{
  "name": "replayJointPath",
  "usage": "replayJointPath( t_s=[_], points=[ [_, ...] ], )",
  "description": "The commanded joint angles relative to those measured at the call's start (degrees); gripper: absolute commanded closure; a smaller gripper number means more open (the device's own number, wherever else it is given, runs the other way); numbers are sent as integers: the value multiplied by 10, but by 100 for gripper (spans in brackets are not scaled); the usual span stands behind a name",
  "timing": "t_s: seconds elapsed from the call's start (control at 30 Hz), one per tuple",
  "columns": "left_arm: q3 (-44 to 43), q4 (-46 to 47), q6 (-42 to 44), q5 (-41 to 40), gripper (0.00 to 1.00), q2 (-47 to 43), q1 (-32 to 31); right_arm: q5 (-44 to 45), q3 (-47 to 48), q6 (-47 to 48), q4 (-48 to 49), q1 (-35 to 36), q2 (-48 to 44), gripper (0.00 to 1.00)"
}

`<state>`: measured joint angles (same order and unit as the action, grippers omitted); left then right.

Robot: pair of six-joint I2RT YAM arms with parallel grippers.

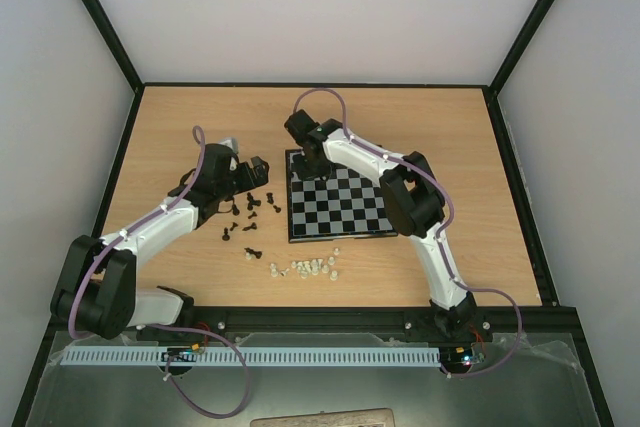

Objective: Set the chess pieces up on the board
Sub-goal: Move the chess piece to the chessboard.

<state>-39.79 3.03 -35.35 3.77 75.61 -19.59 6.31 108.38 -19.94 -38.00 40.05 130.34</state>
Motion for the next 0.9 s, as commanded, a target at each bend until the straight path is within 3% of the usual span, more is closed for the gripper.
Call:
replayJointPath(
  t_s=[0.0, 0.33, 0.87],
  points=[
    [-1, 0, 4, -4, 0, -4, 3, 46, 1, -4, -53, -21, -4, 95],
    [-4, 2, 4, -3, 1, 5, 3, 41, -32, -4, -42, -86, -33, 96],
    [-4, 3, 5, -1, 1, 10, 3, 79, -62, -13, -50, -109, -50, 93]
  ],
)
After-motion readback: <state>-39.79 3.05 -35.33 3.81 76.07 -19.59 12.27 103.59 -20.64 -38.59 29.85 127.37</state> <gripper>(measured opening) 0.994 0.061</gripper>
